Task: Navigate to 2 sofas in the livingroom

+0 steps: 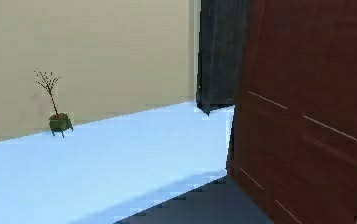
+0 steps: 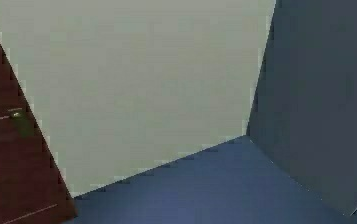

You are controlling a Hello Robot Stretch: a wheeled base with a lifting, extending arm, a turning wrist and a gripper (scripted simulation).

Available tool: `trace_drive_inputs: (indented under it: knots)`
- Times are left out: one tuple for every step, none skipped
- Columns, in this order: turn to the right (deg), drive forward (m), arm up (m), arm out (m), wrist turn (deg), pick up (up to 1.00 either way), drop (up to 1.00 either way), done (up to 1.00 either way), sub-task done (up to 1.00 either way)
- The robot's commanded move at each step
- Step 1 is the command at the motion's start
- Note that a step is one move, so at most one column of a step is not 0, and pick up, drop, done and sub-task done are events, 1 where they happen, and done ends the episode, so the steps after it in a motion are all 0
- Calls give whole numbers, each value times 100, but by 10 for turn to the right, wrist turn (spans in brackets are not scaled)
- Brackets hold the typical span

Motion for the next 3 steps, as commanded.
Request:
trace_drive_inputs:
  knots:
    - [0, 100, 0, 0, 0, 0, 0, 0, 0]
    - [-90, 0, 0, 0, 0, 0, 0, 0, 0]
    - [0, 35, 0, 0, 0, 0, 0, 0, 0]
